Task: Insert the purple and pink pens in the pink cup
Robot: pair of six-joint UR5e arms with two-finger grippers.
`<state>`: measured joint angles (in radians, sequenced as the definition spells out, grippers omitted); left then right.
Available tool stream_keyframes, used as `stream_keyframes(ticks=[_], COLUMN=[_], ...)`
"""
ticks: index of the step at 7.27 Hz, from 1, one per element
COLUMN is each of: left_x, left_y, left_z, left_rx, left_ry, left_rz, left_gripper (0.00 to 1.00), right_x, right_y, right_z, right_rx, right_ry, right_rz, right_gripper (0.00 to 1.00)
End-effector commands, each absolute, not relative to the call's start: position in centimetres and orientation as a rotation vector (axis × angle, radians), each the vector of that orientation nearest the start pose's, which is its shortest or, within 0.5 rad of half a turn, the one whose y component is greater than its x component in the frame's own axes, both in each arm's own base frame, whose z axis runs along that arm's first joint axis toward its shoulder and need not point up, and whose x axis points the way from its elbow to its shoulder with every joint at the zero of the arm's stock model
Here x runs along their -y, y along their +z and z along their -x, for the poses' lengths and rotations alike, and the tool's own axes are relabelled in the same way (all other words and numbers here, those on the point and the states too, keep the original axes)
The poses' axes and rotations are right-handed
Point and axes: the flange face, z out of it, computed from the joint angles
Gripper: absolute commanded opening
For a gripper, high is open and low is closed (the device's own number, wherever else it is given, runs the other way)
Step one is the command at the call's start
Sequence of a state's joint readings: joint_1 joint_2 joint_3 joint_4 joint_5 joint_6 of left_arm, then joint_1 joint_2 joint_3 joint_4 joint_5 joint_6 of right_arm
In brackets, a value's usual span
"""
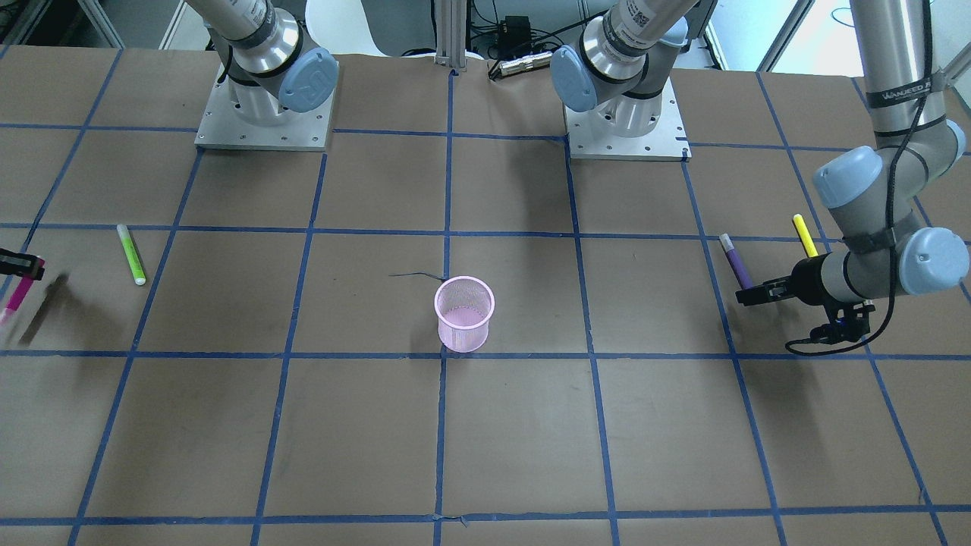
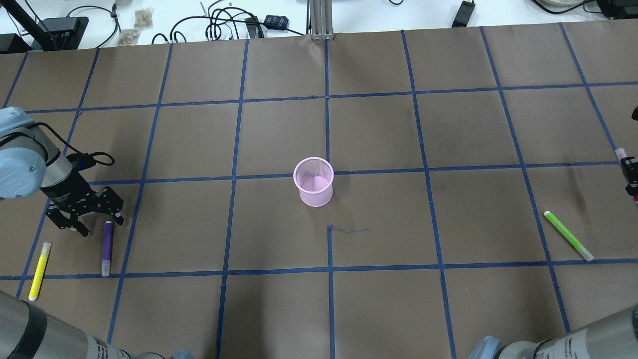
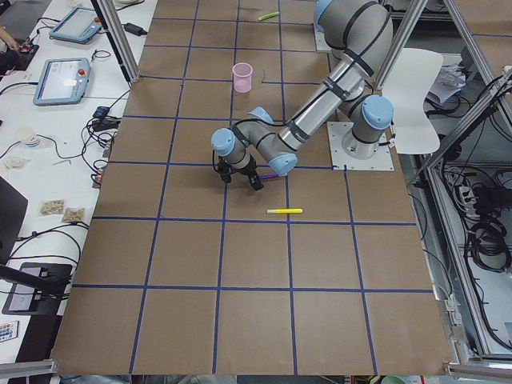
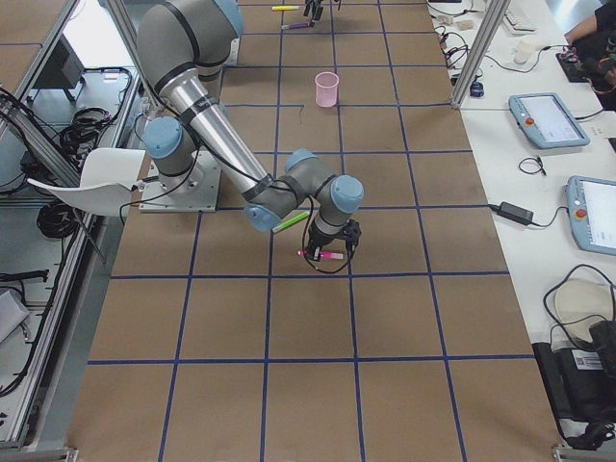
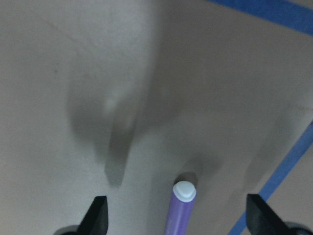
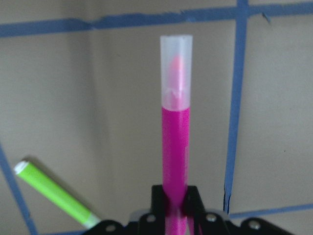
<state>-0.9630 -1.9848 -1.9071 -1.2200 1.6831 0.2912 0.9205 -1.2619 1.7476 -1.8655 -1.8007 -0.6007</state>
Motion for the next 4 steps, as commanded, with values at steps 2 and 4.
stream_keyframes(ticks=[2,4], left_x=[49.0,49.1], left_y=[15.6,15.2], left_z=[-19.6,-19.5], left_rx=[-3.124,-3.126], left_ry=[0.638,0.634], left_rz=[0.431,0.434], left_gripper=[0.54,0.33], right_x=[55.8,55.6], right_y=[31.7,33.0], right_z=[3.5,-11.4], right_rx=[-3.097,-3.117], right_ry=[0.591,0.49], right_rz=[0.284,0.717], right_gripper=[0.0,0.0])
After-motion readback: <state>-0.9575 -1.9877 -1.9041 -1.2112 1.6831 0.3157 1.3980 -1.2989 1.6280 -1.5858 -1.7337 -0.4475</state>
